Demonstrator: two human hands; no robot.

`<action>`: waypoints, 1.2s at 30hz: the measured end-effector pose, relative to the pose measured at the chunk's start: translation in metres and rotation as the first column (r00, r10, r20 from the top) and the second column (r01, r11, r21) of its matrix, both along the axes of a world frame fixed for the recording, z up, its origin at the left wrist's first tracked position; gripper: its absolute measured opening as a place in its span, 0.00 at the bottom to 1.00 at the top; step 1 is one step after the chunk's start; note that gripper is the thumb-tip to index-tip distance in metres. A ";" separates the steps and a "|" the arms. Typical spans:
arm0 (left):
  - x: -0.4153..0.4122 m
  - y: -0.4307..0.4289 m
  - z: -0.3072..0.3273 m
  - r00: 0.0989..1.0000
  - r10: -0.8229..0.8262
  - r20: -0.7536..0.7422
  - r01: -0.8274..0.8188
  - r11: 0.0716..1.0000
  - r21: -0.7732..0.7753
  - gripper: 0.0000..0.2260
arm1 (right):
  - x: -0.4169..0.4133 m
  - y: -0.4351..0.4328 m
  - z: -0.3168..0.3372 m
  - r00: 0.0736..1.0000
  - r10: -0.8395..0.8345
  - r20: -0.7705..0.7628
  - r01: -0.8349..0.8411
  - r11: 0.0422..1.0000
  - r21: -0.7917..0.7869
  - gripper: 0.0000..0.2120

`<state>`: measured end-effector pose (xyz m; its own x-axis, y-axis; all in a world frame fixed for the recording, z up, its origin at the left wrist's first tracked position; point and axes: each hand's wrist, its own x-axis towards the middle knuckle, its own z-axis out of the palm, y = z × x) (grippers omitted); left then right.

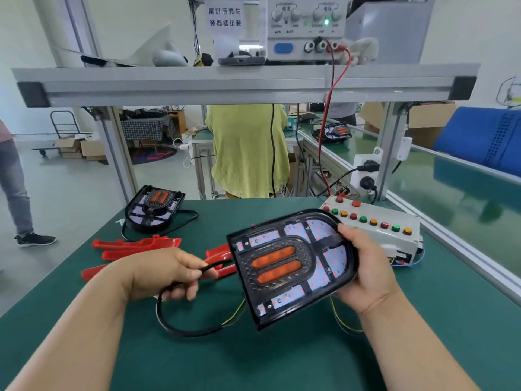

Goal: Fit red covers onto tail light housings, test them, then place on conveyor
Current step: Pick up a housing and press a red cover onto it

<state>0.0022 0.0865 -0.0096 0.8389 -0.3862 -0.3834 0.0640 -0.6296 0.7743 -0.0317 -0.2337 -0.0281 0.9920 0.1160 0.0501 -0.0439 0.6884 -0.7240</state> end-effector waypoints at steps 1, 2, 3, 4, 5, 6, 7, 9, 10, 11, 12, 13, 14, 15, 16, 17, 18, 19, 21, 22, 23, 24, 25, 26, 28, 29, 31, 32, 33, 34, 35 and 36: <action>0.001 -0.004 -0.002 0.998 0.057 0.009 -0.057 0.998 0.022 0.14 | 0.000 0.002 0.000 1.000 -0.015 -0.010 0.015 1.000 -0.027 0.15; 0.001 -0.008 -0.002 0.994 0.111 0.016 -0.111 0.993 0.029 0.13 | 0.000 0.004 -0.001 0.999 -0.036 -0.025 0.034 0.998 -0.057 0.14; 0.001 -0.013 0.000 0.987 0.156 0.031 -0.156 0.987 0.026 0.13 | 0.001 0.005 -0.001 0.998 -0.053 -0.042 0.050 0.995 -0.082 0.14; 0.000 -0.016 0.002 0.981 0.186 0.058 -0.188 0.982 0.021 0.12 | 0.002 0.006 -0.002 0.996 -0.067 -0.059 0.061 0.994 -0.094 0.15; -0.002 -0.019 0.006 0.974 0.208 0.090 -0.209 0.978 0.006 0.15 | 0.002 0.007 -0.002 0.995 -0.073 -0.071 0.066 0.993 -0.100 0.17; -0.003 -0.021 0.010 0.970 0.218 0.113 -0.217 0.976 -0.018 0.20 | 0.002 0.008 -0.002 0.994 -0.072 -0.081 0.063 0.993 -0.105 0.19; -0.003 -0.022 0.013 0.968 0.219 0.124 -0.214 0.976 -0.050 0.25 | 0.001 0.009 -0.001 0.993 -0.070 -0.092 0.060 0.992 -0.112 0.20; -0.006 -0.028 0.016 0.967 0.194 0.163 -0.185 0.980 -0.068 0.32 | 0.001 0.012 -0.002 0.991 -0.070 -0.115 0.056 0.991 -0.121 0.20; -0.006 -0.030 0.015 0.965 0.172 0.196 -0.166 0.985 -0.048 0.33 | 0.000 0.014 -0.002 0.989 -0.074 -0.125 0.059 0.991 -0.122 0.20; -0.008 -0.035 0.015 0.962 0.155 0.223 -0.150 0.988 -0.039 0.33 | 0.000 0.015 -0.002 0.988 -0.075 -0.136 0.059 0.991 -0.121 0.20; -0.008 -0.038 0.013 0.958 0.134 0.253 -0.125 0.991 -0.054 0.30 | -0.001 0.016 -0.003 0.986 -0.070 -0.152 0.052 0.992 -0.118 0.20; -0.009 -0.042 0.012 0.952 0.109 0.287 -0.090 0.993 -0.080 0.26 | -0.002 0.017 -0.003 0.984 -0.061 -0.168 0.042 0.992 -0.117 0.19; -0.009 -0.045 0.009 0.943 0.075 0.323 -0.043 0.993 -0.105 0.21 | -0.004 0.018 -0.002 0.983 -0.056 -0.174 0.034 0.992 -0.123 0.17; -0.009 -0.047 0.007 0.938 0.052 0.344 -0.005 0.991 -0.136 0.18 | -0.006 0.020 -0.002 0.984 -0.051 -0.172 0.029 0.991 -0.130 0.14; -0.008 -0.050 0.005 0.934 0.037 0.355 0.026 0.985 -0.172 0.16 | -0.008 0.021 -0.001 0.985 -0.050 -0.166 0.028 0.991 -0.131 0.14; -0.008 -0.052 0.003 0.930 0.030 0.366 0.046 0.979 -0.198 0.16 | -0.009 0.021 -0.001 0.983 -0.055 -0.174 0.035 0.993 -0.115 0.17; -0.008 -0.055 0.001 0.920 0.024 0.390 0.064 0.976 -0.210 0.16 | -0.009 0.021 -0.002 0.979 -0.062 -0.193 0.044 0.994 -0.098 0.19; -0.008 -0.058 0.000 0.906 0.029 0.422 0.070 0.974 -0.215 0.15 | -0.010 0.020 -0.001 0.975 -0.066 -0.211 0.049 0.995 -0.088 0.21; -0.008 -0.066 -0.004 0.876 0.055 0.479 0.061 0.973 -0.223 0.16 | -0.011 0.018 0.000 0.966 -0.088 -0.244 0.059 0.991 -0.124 0.24; -0.007 -0.068 -0.007 0.866 0.062 0.496 0.056 0.974 -0.221 0.16 | -0.011 0.017 0.001 0.967 -0.100 -0.236 0.063 0.985 -0.159 0.25; -0.007 -0.070 -0.009 0.863 0.065 0.501 0.049 0.976 -0.211 0.17 | -0.011 0.015 0.002 0.968 -0.114 -0.223 0.069 0.977 -0.200 0.28; -0.006 -0.071 -0.010 0.863 0.064 0.502 0.040 0.980 -0.193 0.17 | -0.011 0.012 0.002 0.969 -0.123 -0.216 0.069 0.967 -0.243 0.31; -0.005 -0.072 -0.011 0.865 0.062 0.497 0.029 0.984 -0.173 0.17 | -0.010 0.010 0.002 0.968 -0.141 -0.208 0.073 0.950 -0.303 0.34; -0.003 -0.071 -0.012 0.866 0.057 0.497 0.022 0.988 -0.152 0.16 | -0.010 0.009 0.001 0.965 -0.175 -0.194 0.087 0.916 -0.393 0.38; -0.001 -0.069 -0.012 0.868 0.048 0.494 0.012 0.993 -0.119 0.13 | -0.009 0.006 0.002 0.956 -0.254 -0.150 0.117 0.794 -0.597 0.41; -0.001 -0.069 -0.011 0.875 0.039 0.482 0.012 0.995 -0.102 0.12 | -0.009 0.005 0.002 0.949 -0.293 -0.117 0.135 0.713 -0.688 0.41; 0.001 -0.066 -0.012 0.888 -0.001 0.460 0.025 0.999 -0.047 0.11 | -0.009 0.003 0.002 0.927 -0.373 -0.032 0.186 0.533 -0.825 0.39; 0.002 -0.066 -0.012 0.894 -0.015 0.448 0.026 1.000 -0.017 0.11 | -0.008 0.002 0.002 0.910 -0.415 0.003 0.228 0.493 -0.839 0.38; 0.002 -0.066 -0.011 0.900 -0.031 0.434 0.030 0.999 0.009 0.11 | -0.007 0.000 0.002 0.886 -0.463 0.033 0.282 0.480 -0.831 0.37; 0.002 -0.066 -0.010 0.903 -0.062 0.426 0.051 0.998 0.036 0.13 | -0.007 -0.002 0.002 0.850 -0.523 0.066 0.351 0.467 -0.811 0.36; 0.002 -0.066 -0.010 0.900 -0.102 0.424 0.085 0.995 0.058 0.17 | -0.007 -0.004 0.003 0.804 -0.586 0.103 0.417 0.431 -0.801 0.36; 0.001 -0.068 -0.009 0.895 -0.139 0.424 0.121 0.990 0.070 0.19 | -0.006 -0.006 0.003 0.758 -0.639 0.134 0.465 0.384 -0.797 0.36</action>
<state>0.0036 0.0189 -0.0191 0.8687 -0.4950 -0.0173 -0.3516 -0.6409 0.6824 -0.0379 -0.2397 -0.0249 0.8286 -0.5554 0.0701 -0.0444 -0.1899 -0.9808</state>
